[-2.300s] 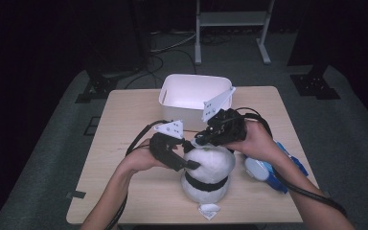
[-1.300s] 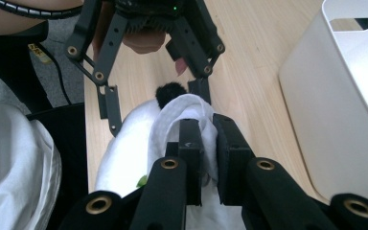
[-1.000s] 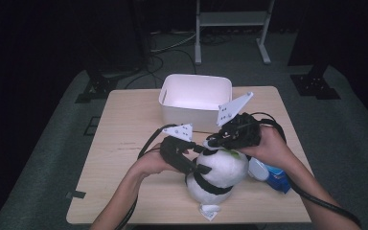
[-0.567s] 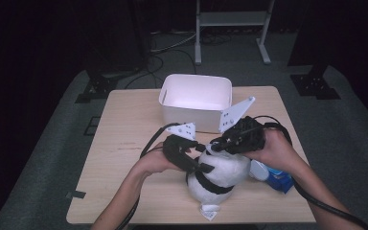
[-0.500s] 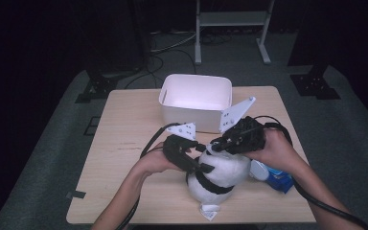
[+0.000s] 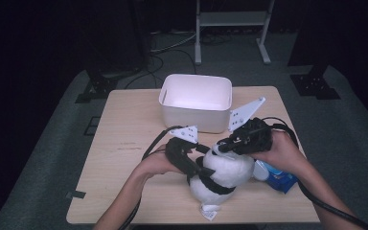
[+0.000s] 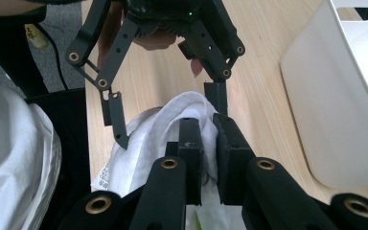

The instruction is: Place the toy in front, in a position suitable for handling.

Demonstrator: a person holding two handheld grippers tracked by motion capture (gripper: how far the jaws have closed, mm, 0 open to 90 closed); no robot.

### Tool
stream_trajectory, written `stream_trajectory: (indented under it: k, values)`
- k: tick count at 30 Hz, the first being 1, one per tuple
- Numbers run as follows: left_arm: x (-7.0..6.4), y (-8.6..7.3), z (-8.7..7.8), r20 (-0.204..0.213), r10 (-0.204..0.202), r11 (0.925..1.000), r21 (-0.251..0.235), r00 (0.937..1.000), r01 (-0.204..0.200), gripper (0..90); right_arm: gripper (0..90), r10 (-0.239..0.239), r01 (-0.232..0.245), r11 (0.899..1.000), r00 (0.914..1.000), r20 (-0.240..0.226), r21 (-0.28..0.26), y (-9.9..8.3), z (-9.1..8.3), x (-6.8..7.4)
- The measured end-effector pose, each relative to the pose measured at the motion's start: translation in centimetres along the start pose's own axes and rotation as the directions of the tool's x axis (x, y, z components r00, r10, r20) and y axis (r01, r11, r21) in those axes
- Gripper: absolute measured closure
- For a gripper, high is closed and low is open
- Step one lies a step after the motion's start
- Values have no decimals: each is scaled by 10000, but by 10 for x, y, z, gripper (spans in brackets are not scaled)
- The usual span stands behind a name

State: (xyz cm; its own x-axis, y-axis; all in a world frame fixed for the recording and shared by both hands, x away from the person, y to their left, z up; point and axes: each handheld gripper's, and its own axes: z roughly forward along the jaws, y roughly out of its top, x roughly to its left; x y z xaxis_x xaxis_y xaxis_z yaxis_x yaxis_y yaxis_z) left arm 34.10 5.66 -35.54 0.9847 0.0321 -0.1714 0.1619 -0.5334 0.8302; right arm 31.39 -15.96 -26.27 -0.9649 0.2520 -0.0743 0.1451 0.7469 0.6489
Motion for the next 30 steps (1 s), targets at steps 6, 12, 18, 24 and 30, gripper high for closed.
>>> stream_trajectory:
  k: [6, 12, 18, 24, 30]
  values:
    - [0, -8, 16, 40, -112, 9999, 106, 9999, 112, 79, 819, 106, -107, 9999, 9999, -64, -78, -2, 2, -2]
    - [4, -14, 14, 136, -24, 9979, -653, 9999, 33, 299, 817, 171, -171, 9997, 9999, -5, -175, -3, 2, -3]
    - [5, -10, 2, 73, 68, 9986, -526, 9999, -65, 373, 818, 180, -174, 9978, 9998, 83, -643, 4, 0, -3]
    - [4, -8, -28, -573, 409, 9991, 88, 9975, -404, 383, 819, 18, 3, 9961, 9997, 235, -877, 19, 5, -1]
    - [2, -12, -41, -749, 563, 9955, 808, 9956, -502, 383, 819, -134, 137, 9976, 9999, 52, -684, 28, 15, 1]
